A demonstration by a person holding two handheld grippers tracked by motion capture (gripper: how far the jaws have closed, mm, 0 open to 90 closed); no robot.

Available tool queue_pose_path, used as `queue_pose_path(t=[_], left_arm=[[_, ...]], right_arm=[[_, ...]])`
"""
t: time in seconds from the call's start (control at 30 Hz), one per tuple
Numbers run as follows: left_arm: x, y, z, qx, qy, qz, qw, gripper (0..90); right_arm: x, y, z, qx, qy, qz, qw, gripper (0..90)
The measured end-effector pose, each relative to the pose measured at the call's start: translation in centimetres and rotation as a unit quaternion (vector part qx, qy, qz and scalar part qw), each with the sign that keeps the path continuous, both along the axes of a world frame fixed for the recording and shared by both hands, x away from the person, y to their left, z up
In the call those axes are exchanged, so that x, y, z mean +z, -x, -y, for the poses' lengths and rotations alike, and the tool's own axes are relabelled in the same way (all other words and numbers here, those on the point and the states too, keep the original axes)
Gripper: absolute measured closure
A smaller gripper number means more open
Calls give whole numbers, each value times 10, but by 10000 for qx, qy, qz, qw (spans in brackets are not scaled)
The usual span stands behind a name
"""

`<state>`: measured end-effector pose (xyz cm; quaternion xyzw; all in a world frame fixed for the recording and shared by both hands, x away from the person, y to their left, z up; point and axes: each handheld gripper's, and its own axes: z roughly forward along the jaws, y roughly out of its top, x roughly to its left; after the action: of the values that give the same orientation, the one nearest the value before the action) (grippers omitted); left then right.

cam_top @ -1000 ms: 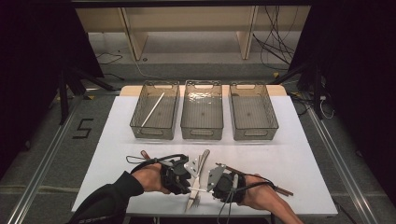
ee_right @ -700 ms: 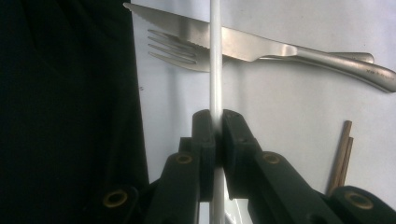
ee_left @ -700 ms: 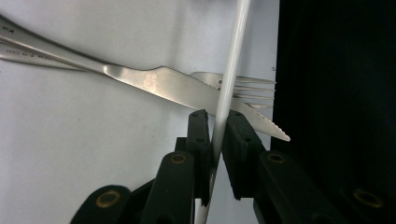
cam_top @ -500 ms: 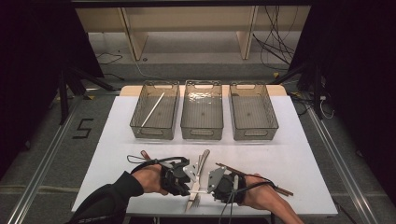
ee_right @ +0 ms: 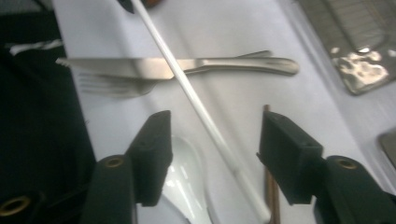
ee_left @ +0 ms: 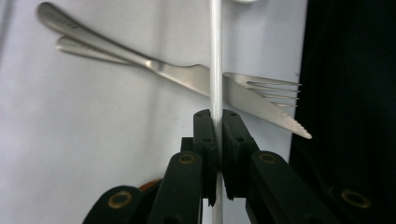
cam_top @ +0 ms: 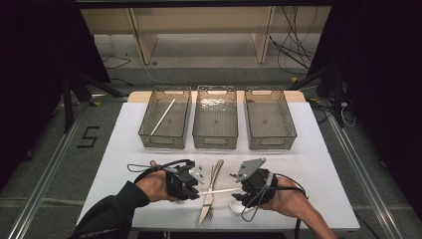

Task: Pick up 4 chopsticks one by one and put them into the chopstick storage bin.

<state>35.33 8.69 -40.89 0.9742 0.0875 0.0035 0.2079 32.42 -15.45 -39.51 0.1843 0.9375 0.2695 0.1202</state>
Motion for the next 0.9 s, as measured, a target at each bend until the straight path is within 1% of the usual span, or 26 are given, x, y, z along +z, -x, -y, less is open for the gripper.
queue_pose_path(t=[0.1, 0.17, 0.27, 0.33, 0.4, 0.47, 0.5, 0.53, 0.57, 0.6, 0.67, 0.7, 0.73, 0.8, 0.83, 0.9], left_arm=[[5, -5, -7, 197, 76, 69, 9998, 853], [8, -7, -13, 406, 185, 113, 9989, 853], [12, -13, -21, 673, 250, 197, 9972, 853], [14, -17, -26, 865, 304, 239, 9955, 853], [16, -21, -32, 1029, 340, 285, 9937, 853], [18, -24, -38, 1222, 402, 340, 9911, 853], [19, -26, -40, 1358, 483, 408, 9887, 853], [20, -28, -43, 1428, 529, 423, 9874, 853], [22, -30, -47, 1493, 537, 482, 9862, 853], [23, -33, -50, 1613, 574, 539, 9838, 853], [27, -38, -57, 1884, 718, 613, 9775, 853], [28, -41, -61, 1988, 775, 634, 9749, 853], [30, -44, -65, 2077, 790, 664, 9727, 852], [33, -51, -73, 2296, 858, 717, 9669, 853], [35, -55, -77, 2387, 882, 710, 9645, 853], [37, -62, -86, 2602, 919, 752, 9582, 853]], right_arm=[[2, -3, 8, -287, -159, -10, 9995, 378], [3, -5, 14, -455, -259, -39, 9986, 359], [3, -8, 22, -646, -349, -86, 9973, 342], [2, -9, 26, -786, -398, -123, 9960, 335], [1, -11, 30, -872, -396, -170, 9953, 322], [-1, -12, 33, -971, -400, -223, 9942, 310], [-2, -13, 35, -1007, -390, -263, 9938, 305], [-3, -14, 36, -1048, -365, -277, 9934, 304], [-4, -15, 37, -1114, -360, -281, 9927, 304], [-6, -16, 39, -1158, -334, -268, 9923, 303], [-8, -17, 41, -1261, -330, -295, 9910, 299], [-8, -18, 43, -1279, -343, -313, 9907, 299], [-9, -18, 43, -1314, -345, -347, 9901, 299], [-10, -18, 44, -1344, -333, -339, 9898, 295], [-10, -18, 44, -1349, -324, -341, 9897, 294], [-11, -17, 44, -1373, -309, -342, 9895, 290]])
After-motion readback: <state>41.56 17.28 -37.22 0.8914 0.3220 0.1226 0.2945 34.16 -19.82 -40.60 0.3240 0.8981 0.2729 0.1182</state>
